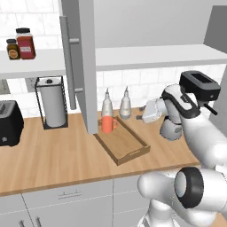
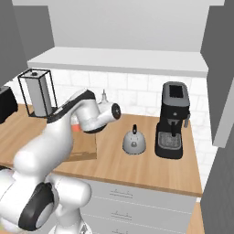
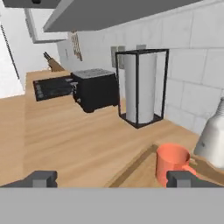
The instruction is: Pick the kettle from the counter and place it on the tray. Then pick the mug from the cabinet and place it on the tray. Then close the cabinet doors.
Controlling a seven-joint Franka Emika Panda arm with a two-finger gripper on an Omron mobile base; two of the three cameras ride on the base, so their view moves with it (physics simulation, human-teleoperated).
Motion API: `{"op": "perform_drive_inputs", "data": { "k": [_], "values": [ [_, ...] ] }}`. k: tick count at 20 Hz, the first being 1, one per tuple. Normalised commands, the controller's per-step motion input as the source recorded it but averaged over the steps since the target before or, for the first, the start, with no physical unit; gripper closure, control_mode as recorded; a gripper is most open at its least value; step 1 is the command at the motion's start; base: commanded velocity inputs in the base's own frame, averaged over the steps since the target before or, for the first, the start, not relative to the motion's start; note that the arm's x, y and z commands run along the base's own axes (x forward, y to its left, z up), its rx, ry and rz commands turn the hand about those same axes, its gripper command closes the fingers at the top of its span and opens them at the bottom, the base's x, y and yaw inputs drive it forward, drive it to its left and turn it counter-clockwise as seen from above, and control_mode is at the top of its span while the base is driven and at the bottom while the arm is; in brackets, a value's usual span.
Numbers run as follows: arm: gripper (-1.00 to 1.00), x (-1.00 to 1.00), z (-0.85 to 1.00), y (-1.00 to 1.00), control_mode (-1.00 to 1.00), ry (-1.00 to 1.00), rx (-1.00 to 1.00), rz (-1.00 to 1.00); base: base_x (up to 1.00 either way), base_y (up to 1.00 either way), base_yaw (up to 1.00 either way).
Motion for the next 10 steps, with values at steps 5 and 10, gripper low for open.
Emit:
{"op": "perform_drive_inputs", "data": {
  "k": [5,10],
  "values": [
    [-1.00,-0.32,0.50,-0.60,-1.00,0.47,0.00,-0.46,0.00,0.00,0.00],
    [-1.00,-0.31,0.16,-0.54,-1.00,0.50,-0.01,-0.45,0.00,0.00,0.00]
  ]
}}
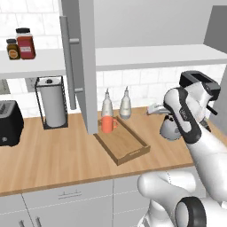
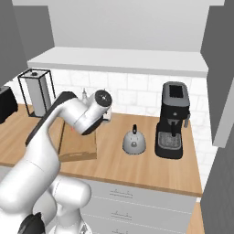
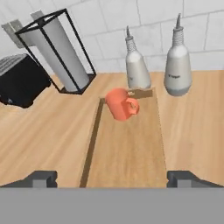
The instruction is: Pick the kettle from the counter and place it on the tray. Then pick the mug from the cabinet and place it on the tray. Then close the cabinet doors.
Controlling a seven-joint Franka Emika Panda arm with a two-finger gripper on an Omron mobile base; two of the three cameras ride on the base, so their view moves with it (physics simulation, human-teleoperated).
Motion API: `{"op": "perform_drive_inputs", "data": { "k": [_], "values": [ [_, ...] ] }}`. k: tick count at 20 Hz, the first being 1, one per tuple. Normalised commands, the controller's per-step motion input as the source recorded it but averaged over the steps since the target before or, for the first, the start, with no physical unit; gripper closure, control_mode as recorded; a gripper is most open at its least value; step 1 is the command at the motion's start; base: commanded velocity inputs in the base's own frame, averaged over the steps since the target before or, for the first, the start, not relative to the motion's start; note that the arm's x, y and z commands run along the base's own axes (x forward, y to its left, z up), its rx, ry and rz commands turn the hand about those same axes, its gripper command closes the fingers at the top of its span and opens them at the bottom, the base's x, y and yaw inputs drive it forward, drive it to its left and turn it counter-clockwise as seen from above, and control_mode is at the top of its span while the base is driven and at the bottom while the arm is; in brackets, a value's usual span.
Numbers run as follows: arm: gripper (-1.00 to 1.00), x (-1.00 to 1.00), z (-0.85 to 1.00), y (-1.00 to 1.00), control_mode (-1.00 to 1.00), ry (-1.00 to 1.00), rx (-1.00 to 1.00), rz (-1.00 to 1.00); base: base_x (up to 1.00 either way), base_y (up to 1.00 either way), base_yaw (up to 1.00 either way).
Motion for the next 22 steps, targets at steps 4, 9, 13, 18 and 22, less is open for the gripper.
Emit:
{"op": "perform_drive_inputs", "data": {
  "k": [4,9,13,18,22],
  "values": [
    [-1.00,-0.39,-0.10,-0.64,-1.00,0.42,-0.08,-0.37,0.00,0.00,0.00],
    [-1.00,-0.31,-0.07,-0.71,-1.00,0.26,-0.10,-0.25,0.00,0.00,0.00],
    [-1.00,-0.05,-0.35,-0.26,-1.00,0.01,-0.15,-0.01,0.00,0.00,0.00],
    [-1.00,-0.07,-0.14,-0.55,-1.00,0.01,-0.04,0.00,0.00,0.00,0.00],
    [-1.00,-0.02,0.00,-0.57,-1.00,0.06,-0.04,0.00,0.00,0.00,0.00]
  ]
}}
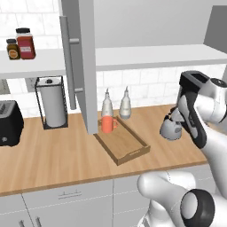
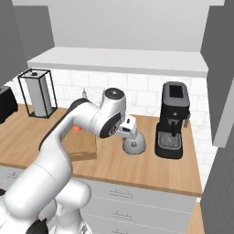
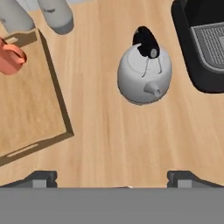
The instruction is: Pick the kettle from the counter and place it on the tray. Then pick the mug from the cabinet and place it on the tray. Then close the cabinet doors.
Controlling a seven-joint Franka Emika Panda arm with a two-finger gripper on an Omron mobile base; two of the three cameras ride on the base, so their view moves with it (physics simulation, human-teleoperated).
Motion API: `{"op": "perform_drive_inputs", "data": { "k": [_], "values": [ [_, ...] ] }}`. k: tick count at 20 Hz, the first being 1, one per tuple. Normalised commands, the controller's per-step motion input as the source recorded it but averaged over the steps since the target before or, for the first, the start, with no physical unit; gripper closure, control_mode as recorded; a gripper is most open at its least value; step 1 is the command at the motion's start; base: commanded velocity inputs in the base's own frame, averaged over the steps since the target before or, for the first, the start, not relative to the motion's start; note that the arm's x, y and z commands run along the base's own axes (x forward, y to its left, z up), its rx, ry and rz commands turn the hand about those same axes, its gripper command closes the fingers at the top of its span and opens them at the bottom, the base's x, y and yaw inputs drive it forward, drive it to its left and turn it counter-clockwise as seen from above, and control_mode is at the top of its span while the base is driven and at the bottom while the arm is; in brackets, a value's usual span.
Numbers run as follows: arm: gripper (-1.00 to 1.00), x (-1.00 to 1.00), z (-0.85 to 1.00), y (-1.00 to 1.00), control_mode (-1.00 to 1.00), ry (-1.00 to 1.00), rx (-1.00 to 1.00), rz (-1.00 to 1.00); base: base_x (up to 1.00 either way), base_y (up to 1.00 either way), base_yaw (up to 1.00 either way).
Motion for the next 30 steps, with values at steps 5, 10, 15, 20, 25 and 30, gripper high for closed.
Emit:
{"op": "perform_drive_inputs", "data": {
  "k": [5,10,15,20,25,30],
  "values": [
    [-1.00,0.06,0.00,-0.48,-1.00,0.08,-0.02,0.04,0.00,0.00,0.00],
    [-1.00,0.27,0.00,-0.34,-1.00,0.02,0.00,0.16,0.00,0.00,0.00],
    [-1.00,0.33,0.00,-0.02,-1.00,0.01,0.00,0.16,0.00,0.00,0.00],
    [-1.00,0.31,-0.06,0.21,-1.00,0.03,-0.07,0.05,0.00,0.00,0.00],
    [-1.00,0.32,-0.22,0.07,-1.00,0.00,-0.09,0.00,0.00,0.00,0.00],
    [-1.00,0.16,-0.37,0.00,-1.00,0.00,-0.02,0.02,0.00,0.00,0.00]
  ]
}}
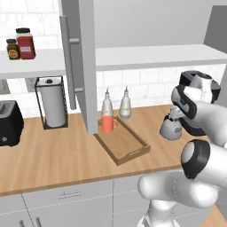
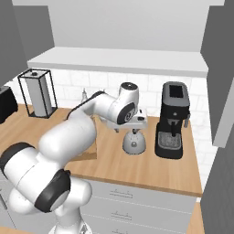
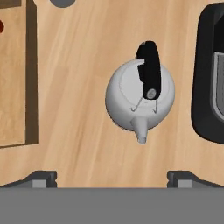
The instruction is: Pick the kettle from the counter and place it on the tray. Then pick the mug from the cabinet and place it on the tray. Then close the cabinet doors.
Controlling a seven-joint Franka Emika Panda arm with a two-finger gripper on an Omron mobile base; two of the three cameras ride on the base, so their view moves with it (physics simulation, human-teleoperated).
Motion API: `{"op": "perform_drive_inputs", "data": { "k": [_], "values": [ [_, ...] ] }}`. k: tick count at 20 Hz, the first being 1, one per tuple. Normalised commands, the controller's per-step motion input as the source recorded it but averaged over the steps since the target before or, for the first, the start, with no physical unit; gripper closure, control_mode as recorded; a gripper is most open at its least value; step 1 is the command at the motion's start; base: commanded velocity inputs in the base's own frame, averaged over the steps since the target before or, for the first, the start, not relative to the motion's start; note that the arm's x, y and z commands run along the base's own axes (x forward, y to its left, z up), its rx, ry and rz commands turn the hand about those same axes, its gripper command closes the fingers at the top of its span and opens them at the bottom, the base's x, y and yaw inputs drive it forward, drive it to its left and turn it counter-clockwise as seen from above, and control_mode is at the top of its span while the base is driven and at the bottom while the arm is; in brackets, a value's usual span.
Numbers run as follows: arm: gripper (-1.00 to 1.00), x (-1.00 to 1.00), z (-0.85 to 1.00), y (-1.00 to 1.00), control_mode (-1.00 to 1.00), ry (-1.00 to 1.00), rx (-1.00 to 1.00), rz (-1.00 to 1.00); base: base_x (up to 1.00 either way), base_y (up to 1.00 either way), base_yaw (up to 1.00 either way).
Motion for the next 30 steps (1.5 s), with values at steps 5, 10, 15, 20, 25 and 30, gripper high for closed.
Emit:
{"op": "perform_drive_inputs", "data": {
  "k": [5,10,15,20,25,30],
  "values": [
    [-1.00,0.20,-0.13,0.00,-1.00,0.00,0.00,0.03,0.00,0.00,0.00],
    [-1.00,0.17,-0.06,-0.12,-1.00,0.00,0.00,0.02,0.00,0.00,0.00],
    [-1.00,0.28,-0.08,-0.07,-1.00,0.00,0.00,0.02,0.00,0.00,0.00],
    [-1.00,0.29,-0.11,-0.04,-1.00,0.00,0.00,0.02,0.00,0.00,0.00],
    [-1.00,0.18,-0.12,-0.06,-1.00,0.00,0.00,0.01,0.00,0.00,0.00],
    [-1.00,0.12,-0.05,0.00,-1.00,0.00,0.00,0.04,0.00,0.00,0.00]
  ]
}}
